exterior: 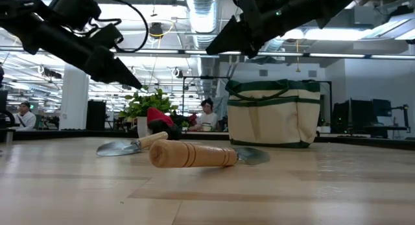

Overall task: Pick & Place Garden tools in Gardening bag
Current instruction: Put the red glove into the gardening bag

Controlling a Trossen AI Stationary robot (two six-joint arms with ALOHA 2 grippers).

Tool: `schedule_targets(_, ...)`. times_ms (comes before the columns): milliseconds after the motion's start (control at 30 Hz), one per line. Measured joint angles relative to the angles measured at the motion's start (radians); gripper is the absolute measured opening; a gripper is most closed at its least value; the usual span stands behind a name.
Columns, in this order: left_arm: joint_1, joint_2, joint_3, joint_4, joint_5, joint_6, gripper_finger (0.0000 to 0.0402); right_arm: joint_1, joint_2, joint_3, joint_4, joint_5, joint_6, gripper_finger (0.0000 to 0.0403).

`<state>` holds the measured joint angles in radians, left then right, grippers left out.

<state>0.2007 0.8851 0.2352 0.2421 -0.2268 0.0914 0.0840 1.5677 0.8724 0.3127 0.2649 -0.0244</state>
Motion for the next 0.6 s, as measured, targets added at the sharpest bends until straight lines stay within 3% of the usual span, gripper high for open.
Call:
schedule_targets(300, 0.023, 0.026, 0.0, 0.014, 0.114, -0.178, 0.0003, 0.069, 0.001, -0.076, 0.018, 0.208, 0.134, 0.0)
schedule_targets(600, 0.014, 0.125, 0.0, 0.025, 0.113, -0.276, 0.0057, 0.099, -0.017, -0.076, 0.034, 0.216, 0.13, 0.0)
